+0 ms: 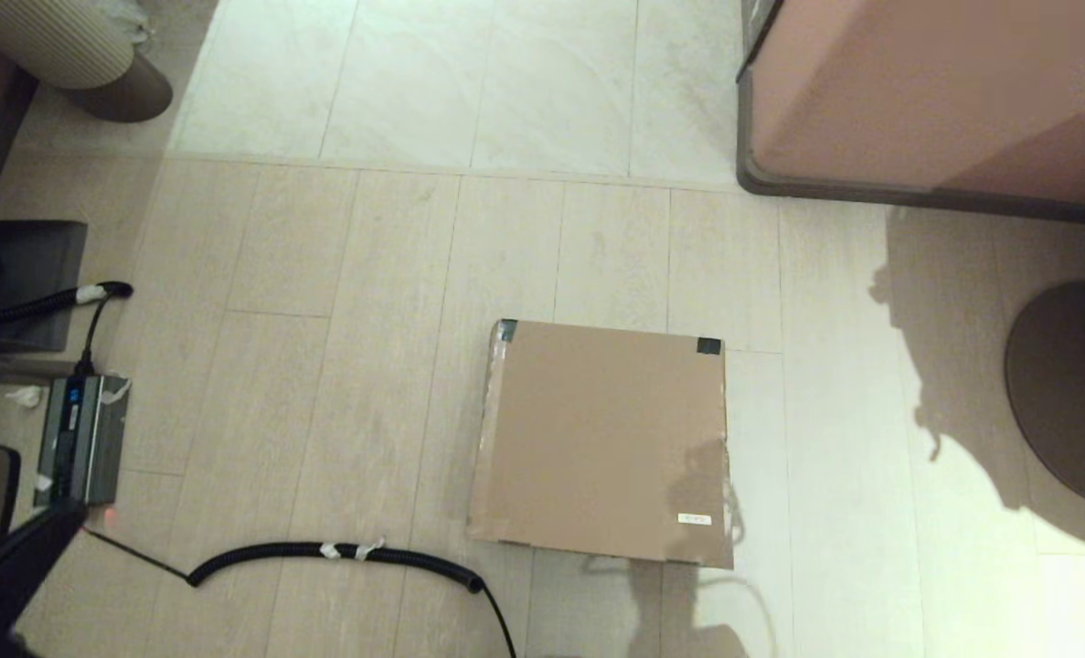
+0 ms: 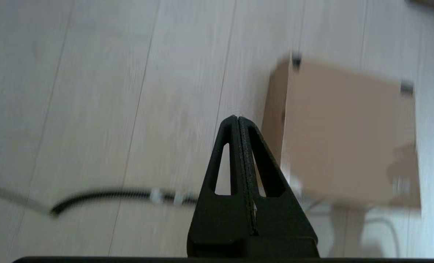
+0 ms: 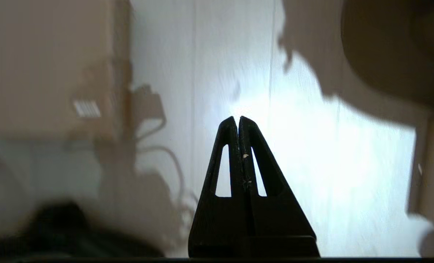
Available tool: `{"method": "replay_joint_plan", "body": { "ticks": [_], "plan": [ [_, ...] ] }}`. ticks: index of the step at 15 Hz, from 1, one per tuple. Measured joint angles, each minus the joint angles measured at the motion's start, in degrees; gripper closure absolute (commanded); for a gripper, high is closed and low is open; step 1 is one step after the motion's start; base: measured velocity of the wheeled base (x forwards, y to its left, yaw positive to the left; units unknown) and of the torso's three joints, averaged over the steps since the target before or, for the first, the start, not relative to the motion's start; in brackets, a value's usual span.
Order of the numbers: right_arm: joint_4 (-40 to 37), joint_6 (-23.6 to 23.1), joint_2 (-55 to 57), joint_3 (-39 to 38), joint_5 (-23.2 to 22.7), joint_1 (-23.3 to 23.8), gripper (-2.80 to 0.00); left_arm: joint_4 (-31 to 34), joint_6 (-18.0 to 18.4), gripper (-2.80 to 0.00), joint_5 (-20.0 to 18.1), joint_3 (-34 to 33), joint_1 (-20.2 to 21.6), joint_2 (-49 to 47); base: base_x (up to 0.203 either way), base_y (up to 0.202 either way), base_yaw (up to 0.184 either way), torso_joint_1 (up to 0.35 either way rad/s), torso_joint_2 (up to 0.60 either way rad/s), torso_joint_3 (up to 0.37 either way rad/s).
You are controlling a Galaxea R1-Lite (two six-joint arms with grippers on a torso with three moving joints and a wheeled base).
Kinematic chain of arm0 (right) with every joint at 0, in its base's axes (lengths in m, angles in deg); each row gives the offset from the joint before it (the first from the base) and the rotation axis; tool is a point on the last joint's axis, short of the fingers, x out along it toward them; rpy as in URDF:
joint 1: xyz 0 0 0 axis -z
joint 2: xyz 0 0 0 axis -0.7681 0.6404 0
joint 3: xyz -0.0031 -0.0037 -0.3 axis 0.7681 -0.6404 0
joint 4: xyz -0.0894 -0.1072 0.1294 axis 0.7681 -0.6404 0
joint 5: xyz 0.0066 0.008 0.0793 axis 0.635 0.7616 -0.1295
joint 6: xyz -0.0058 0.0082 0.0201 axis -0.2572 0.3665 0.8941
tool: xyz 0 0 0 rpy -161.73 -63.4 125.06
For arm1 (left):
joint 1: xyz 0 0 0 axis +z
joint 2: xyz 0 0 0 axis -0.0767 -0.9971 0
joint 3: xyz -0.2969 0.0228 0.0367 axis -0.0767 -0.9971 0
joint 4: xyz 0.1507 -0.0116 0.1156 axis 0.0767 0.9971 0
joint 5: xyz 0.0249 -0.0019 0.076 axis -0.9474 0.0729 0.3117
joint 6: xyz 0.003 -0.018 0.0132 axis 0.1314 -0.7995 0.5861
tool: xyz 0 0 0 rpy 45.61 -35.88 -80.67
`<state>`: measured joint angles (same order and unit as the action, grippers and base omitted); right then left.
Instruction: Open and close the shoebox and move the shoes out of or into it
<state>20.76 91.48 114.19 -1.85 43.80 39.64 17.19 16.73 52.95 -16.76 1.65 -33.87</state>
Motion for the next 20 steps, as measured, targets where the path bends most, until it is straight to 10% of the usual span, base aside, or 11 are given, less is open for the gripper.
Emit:
{"method": "replay_joint_plan", "body": {
  "ticks": [7,11,16,20],
  "plan": [
    [-3.1,-2.7,-7.3,-13.8,2.4,3.0,0.00,47.0,7.3,0.00,-1.4,-1.3,2.7,34.9,0.000,0.000,0.000,0.000,0.00,0.000],
    [-3.1,-2.9,-7.3,-14.0,1.1,9.1,0.00,47.8,7.3,0.00,-1.7,-1.2,3.0,39.3,0.000,0.000,0.000,0.000,0.00,0.000],
    [-3.8,-3.2,-21.2,-16.3,-16.7,10.6,0.00,44.7,7.5,0.00,-3.5,-2.5,2.9,40.9,0.000,0.000,0.000,0.000,0.00,0.000],
    [5.6,-1.7,-24.5,-20.7,-17.7,10.8,0.00,34.7,9.8,0.00,-2.0,-4.1,2.9,41.1,0.000,0.000,0.000,0.000,0.00,0.000]
  ]
}}
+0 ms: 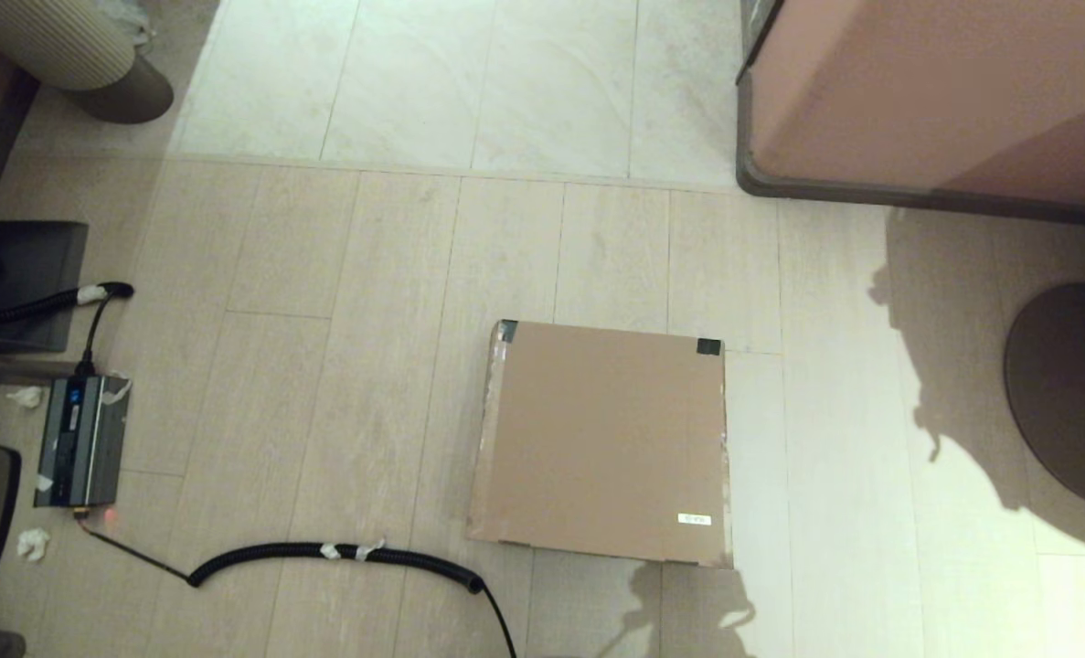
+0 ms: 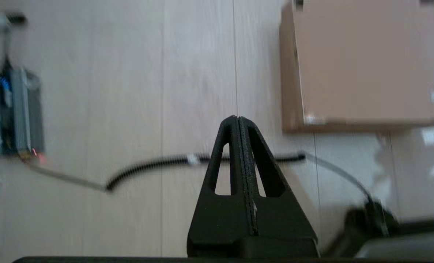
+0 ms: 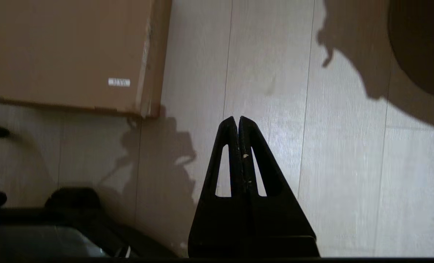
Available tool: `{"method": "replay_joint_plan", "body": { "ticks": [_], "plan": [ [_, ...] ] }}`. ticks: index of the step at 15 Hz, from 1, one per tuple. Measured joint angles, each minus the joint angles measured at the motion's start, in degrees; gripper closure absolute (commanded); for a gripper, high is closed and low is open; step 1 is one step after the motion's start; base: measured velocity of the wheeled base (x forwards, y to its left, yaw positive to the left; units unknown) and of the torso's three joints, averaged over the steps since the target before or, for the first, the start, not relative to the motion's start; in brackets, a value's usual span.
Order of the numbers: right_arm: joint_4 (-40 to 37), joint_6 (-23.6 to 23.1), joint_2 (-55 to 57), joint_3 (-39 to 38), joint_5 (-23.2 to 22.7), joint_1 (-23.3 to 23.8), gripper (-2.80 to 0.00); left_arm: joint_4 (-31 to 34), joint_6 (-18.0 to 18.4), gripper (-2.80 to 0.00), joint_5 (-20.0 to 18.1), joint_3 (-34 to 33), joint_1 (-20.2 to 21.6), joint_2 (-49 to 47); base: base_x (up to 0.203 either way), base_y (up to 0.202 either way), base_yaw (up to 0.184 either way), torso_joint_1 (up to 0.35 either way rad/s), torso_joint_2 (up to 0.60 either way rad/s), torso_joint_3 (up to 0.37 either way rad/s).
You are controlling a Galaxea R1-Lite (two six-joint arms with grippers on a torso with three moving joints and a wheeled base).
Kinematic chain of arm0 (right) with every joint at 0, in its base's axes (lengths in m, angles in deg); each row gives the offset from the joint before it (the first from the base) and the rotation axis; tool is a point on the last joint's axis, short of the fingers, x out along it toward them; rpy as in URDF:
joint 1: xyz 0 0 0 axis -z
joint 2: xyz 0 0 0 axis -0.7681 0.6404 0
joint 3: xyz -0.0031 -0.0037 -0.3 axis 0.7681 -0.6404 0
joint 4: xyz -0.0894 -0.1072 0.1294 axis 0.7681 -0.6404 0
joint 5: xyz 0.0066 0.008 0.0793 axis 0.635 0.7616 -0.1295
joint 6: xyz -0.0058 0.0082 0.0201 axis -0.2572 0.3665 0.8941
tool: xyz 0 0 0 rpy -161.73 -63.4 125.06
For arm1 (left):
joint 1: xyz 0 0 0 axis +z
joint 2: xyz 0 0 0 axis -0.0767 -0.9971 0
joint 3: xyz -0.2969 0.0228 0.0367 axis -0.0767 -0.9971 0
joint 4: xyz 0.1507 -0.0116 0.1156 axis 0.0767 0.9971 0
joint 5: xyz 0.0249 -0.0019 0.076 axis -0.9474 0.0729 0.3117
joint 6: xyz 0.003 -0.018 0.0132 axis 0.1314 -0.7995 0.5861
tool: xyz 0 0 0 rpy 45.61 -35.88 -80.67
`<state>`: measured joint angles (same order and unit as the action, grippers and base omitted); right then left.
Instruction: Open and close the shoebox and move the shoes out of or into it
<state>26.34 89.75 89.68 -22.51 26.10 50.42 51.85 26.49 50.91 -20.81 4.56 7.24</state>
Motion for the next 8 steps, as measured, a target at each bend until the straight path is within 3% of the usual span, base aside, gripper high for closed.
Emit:
{"method": "replay_joint_plan", "body": {
  "ticks": [1,4,8],
  "plan": [
    [3.9,1.0,-0.3,-1.1,0.1,0.0,0.00,0.4,-0.3,0.00,0.3,-0.1,0.0,0.0,0.000,0.000,0.000,0.000,0.00,0.000],
    [5.1,4.5,-0.6,-2.1,0.5,0.0,0.00,3.8,-3.5,0.00,0.4,-0.2,0.0,0.0,0.000,0.000,0.000,0.000,0.00,0.000],
    [5.1,4.6,-0.7,-2.2,1.0,0.0,0.00,3.8,-3.8,0.00,0.5,-0.2,0.0,0.0,0.000,0.000,0.000,0.000,0.00,0.000]
  ]
}}
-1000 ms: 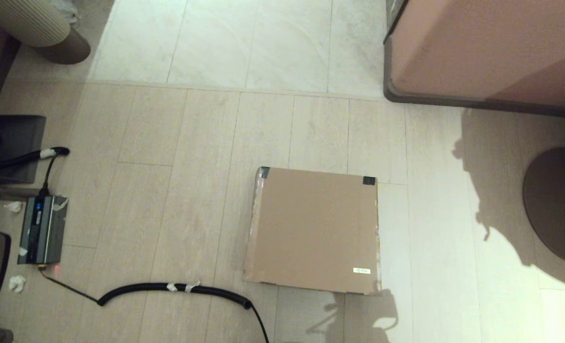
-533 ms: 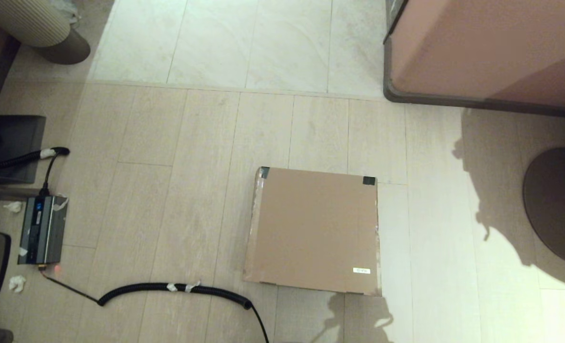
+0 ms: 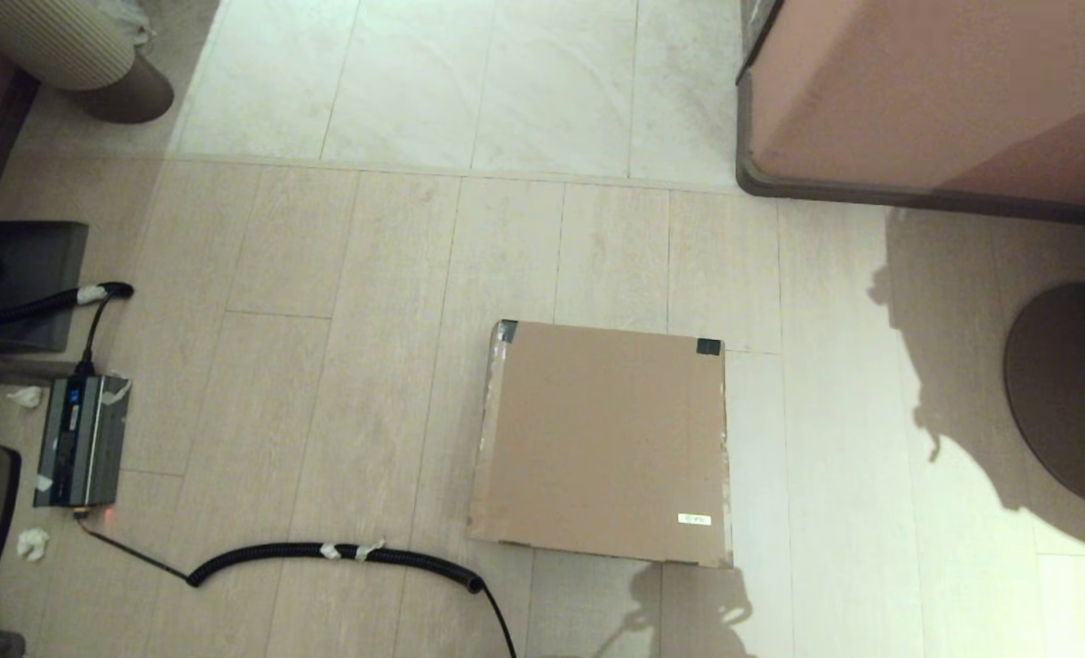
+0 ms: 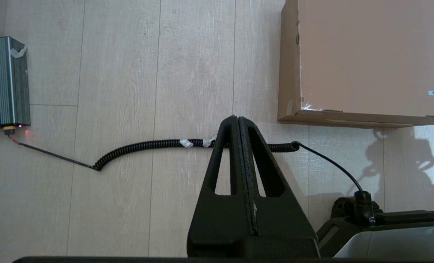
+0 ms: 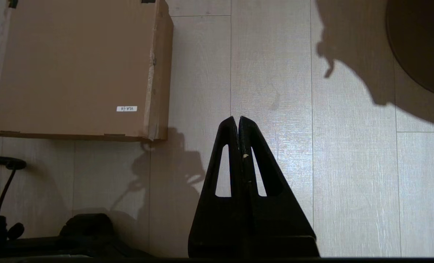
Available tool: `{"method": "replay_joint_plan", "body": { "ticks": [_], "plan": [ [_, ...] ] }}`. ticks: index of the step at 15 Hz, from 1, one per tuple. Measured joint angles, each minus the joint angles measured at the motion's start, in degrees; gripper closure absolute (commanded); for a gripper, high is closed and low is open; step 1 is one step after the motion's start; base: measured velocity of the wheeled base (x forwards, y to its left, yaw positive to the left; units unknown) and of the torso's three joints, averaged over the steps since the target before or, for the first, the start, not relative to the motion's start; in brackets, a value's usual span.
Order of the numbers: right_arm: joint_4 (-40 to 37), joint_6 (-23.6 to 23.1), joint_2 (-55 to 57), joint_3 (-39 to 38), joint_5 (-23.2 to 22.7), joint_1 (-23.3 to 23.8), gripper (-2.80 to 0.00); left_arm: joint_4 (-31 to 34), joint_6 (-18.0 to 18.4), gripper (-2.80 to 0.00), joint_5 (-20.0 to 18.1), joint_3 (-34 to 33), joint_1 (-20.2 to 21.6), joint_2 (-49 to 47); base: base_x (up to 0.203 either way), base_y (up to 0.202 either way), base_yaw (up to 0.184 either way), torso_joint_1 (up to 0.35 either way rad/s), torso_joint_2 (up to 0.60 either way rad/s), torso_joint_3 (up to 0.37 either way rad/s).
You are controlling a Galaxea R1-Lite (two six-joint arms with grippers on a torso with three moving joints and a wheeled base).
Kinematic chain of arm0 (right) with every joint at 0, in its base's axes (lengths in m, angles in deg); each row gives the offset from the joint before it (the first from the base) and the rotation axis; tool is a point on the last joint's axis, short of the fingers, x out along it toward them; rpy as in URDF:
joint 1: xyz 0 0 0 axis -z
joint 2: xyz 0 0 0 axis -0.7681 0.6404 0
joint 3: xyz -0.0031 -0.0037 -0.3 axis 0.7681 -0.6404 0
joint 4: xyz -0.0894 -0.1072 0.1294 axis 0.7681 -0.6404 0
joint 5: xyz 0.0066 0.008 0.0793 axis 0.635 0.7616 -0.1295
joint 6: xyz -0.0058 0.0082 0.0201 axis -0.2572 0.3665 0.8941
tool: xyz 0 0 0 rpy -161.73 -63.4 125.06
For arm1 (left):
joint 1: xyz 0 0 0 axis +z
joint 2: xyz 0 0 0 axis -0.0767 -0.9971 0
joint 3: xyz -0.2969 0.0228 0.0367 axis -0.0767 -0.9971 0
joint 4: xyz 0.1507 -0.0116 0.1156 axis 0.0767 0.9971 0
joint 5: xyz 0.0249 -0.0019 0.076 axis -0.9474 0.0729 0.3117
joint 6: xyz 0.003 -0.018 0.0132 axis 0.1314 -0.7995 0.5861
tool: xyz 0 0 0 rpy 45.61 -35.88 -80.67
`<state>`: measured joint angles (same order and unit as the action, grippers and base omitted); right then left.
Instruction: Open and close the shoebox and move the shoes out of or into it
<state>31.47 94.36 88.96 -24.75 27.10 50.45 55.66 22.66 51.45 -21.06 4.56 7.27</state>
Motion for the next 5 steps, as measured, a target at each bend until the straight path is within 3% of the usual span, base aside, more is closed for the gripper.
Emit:
{"method": "replay_joint_plan", "body": {
  "ticks": [5],
  "plan": [
    [0.1,0.8,0.0,0.0,0.1,0.0,0.00,0.0,-0.2,0.00,0.4,0.0,0.0,0.0,0.000,0.000,0.000,0.000,0.00,0.000]
  ]
}}
